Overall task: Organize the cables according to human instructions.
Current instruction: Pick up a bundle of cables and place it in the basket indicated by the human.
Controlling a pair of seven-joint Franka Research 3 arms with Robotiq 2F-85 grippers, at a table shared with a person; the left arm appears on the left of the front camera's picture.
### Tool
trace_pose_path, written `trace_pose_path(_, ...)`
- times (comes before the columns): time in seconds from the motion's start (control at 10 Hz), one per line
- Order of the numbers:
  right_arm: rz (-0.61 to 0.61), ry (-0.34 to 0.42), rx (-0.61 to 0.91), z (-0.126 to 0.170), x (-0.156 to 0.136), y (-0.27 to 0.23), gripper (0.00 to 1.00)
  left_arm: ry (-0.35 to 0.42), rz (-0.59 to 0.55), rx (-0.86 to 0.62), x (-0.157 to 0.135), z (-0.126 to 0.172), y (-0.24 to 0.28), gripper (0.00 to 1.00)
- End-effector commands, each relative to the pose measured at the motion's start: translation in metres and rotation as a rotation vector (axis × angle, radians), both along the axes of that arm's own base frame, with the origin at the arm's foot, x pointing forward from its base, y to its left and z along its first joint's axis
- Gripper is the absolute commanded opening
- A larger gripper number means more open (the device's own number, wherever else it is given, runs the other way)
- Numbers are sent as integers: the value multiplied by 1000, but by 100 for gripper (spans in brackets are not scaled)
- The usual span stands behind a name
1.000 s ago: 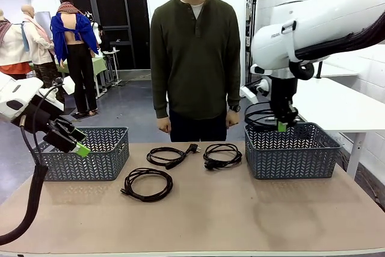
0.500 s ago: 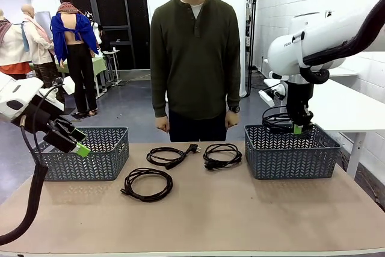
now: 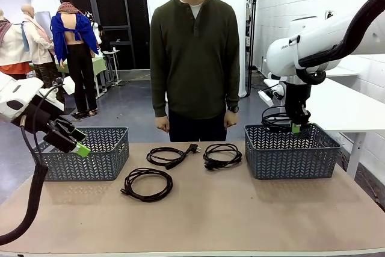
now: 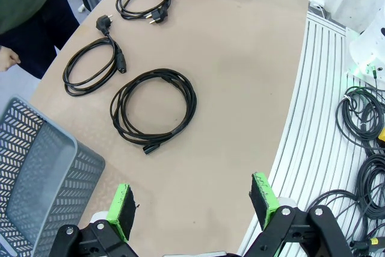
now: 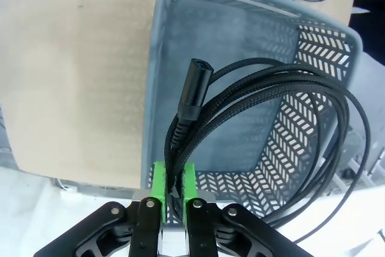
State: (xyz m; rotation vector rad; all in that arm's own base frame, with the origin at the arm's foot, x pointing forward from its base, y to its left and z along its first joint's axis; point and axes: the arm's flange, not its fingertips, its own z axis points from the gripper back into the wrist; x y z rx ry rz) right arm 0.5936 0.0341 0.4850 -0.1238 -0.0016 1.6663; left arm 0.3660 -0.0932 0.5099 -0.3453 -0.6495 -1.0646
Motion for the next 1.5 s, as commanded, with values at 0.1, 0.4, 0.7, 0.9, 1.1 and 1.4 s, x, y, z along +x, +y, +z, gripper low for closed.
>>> trace_pose_path(0.1,-3,2,-1,-1,-4,-3,0,-2,-19,-15,2,0,2,100)
trace_pose_path(0.4,1,-12,11,-22,7,9,0,-2,-19,-15,2,0,2,100)
trace_pose_path(0.7,9,-31,9,-45,19,11,0,-2,-19,-15,2,0,2,100)
trace_pose_path(0.9,9,-11,16,-51,25,9,0,-2,-19,-15,2,0,2,100)
trace_pose_path(1.1,7,-5,31,-61,30,6,0,-2,-19,-15,2,0,2,100)
trace_pose_path(1.4,2,-7,40,-73,42,3,19,-2,-19,-15,2,0,2,100)
